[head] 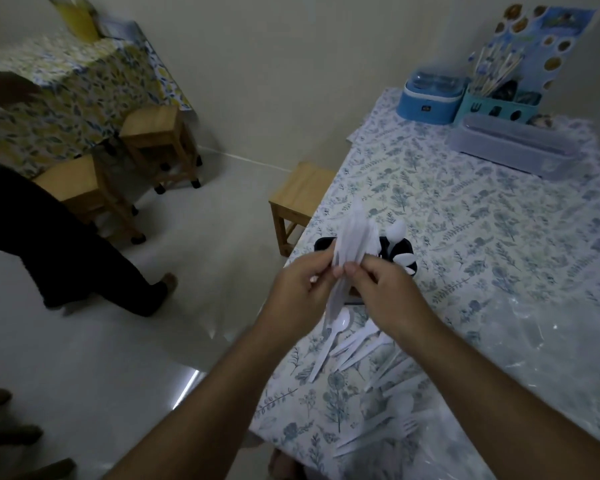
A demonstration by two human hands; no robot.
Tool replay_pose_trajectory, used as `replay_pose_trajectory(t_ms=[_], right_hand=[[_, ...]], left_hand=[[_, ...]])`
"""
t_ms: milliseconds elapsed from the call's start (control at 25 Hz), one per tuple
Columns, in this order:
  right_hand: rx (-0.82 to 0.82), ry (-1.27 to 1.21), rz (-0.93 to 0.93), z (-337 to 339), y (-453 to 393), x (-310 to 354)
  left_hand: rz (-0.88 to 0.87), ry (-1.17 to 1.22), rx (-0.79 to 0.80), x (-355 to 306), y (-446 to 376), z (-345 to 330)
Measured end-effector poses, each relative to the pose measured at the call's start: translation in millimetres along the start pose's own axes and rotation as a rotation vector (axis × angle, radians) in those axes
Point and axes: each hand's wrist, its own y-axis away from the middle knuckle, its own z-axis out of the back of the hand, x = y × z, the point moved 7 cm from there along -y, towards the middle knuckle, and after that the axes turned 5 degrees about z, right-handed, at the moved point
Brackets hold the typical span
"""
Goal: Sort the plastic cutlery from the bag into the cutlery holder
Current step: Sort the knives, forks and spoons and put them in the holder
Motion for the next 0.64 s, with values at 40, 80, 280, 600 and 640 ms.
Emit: replay_pose_trajectory(t_ms=[40,80,280,600,640], right_hand=[[-0.020,0.022,0.036,2.4,-11.5,8.9],[-0.049,0.038,0.075,4.2,-23.5,16.7],[-0.186,0.119,0.198,7.7,-63.7,36.2],[-0.207,0.220,0.147,15.8,-74.7,17.6],[-0.213,0.235,0.133,16.8,-75.6,16.0]], left_hand=[[-0.021,0.008,-0.002,-0.4,-10.4,7.7],[-0.044,0.008,-0.014,0.1,-21.4,15.8],[-0.118,0.013,-0.112,14.7,-59.1,34.9],[-0.238,0.065,-0.132,43.9,-74.5,12.5],[-0.247,0.054,-0.137,45.7,-76.0,11.2]])
